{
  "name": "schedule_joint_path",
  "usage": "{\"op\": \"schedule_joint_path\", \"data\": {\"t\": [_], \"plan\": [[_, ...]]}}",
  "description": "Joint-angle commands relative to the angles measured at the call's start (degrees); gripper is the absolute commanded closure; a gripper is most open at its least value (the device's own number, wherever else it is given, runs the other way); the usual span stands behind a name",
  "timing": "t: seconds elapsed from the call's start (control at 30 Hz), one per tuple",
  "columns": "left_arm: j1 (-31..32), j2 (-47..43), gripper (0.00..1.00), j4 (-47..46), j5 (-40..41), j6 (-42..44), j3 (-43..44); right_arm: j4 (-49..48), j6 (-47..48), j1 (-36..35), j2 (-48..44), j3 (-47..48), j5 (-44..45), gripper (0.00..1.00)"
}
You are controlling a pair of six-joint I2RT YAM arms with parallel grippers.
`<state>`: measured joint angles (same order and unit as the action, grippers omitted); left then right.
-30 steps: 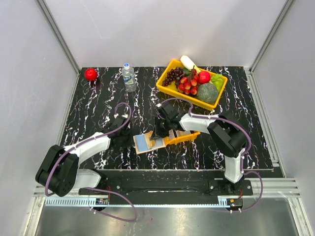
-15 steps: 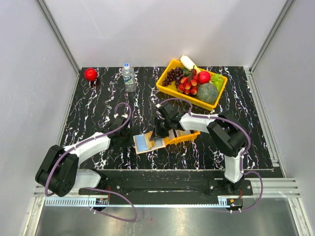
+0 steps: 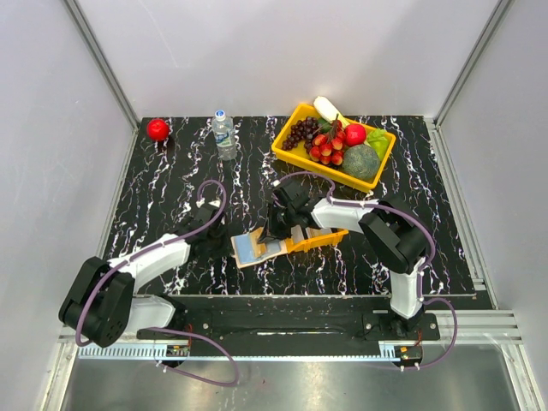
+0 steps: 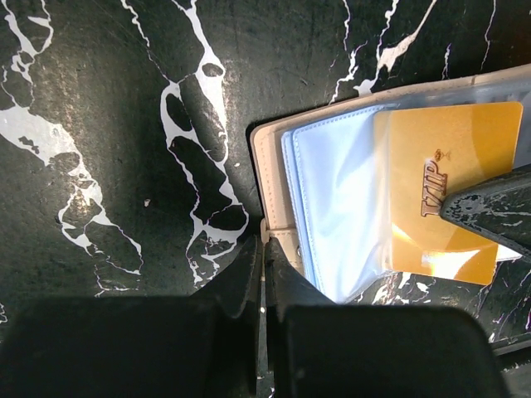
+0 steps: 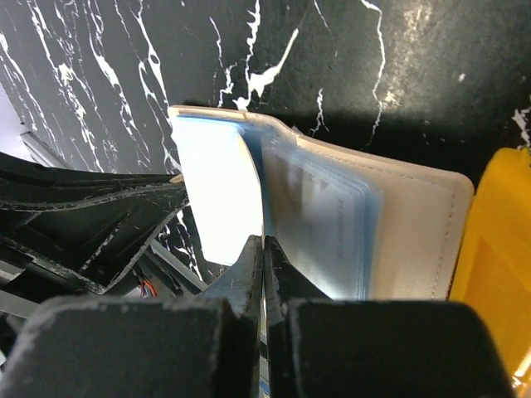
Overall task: Put the credit cards into the card holder
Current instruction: Insert the credit card into the card holder.
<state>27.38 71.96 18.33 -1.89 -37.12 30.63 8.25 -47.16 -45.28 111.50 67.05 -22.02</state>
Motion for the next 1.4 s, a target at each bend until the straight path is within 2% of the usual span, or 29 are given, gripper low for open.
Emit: {"op": "schedule_joint_path", "data": {"t": [0.0, 0.1, 0.3, 0.5, 0.83, 1.07, 1.1, 1.13, 1.23, 1.37], "plan": [[0.05, -1.21, 1.0, -2.77, -0.57, -1.2, -1.28, -3.68, -1.98, -0.95, 1.7, 0.28, 0.85, 1.0], [0.05, -1.04, 1.0, -2.77, -0.48, -1.2, -1.19, -3.33, -1.27, -0.95, 1.88, -1.03, -1.7, 1.0], [0.05, -1.56, 1.0, -3.21, 0.22, -1.63, -1.54, 3.08, 2.24, -0.95, -1.28, -4.03, -1.18, 0.99], [0.05, -1.83, 1.0, -3.12, 0.13, -1.64, -1.54, 4.58, 3.74, -0.95, 0.03, -2.28, -0.22, 0.77], [0.05, -2.62, 1.0, -2.77, 0.31, -1.37, -1.89, 8.62, 6.55, -0.95, -1.72, 1.16, 4.88, 0.66], [0.05, -2.44, 1.0, -3.03, 0.13, -1.28, -1.72, 8.62, 7.69, -1.04, -2.78, 1.42, 3.3, 0.69], [0.05, -2.44, 1.0, -2.95, 0.05, -1.28, -1.63, 8.62, 7.78, -1.04, -3.04, 1.51, 3.39, 0.72], [0.05, -2.44, 1.0, -2.95, -0.04, -1.28, -1.72, 8.62, 7.96, -1.04, -3.05, 1.6, 3.48, 0.8], [0.05, -2.53, 1.0, -3.03, 0.04, -1.2, -1.72, 8.1, 8.13, -0.95, -2.61, 2.12, 1.9, 0.9], [0.05, -2.27, 1.0, -3.03, -0.13, -1.11, -1.54, 7.48, 8.48, -1.57, -1.64, 3.0, 0.14, 0.92]]}}
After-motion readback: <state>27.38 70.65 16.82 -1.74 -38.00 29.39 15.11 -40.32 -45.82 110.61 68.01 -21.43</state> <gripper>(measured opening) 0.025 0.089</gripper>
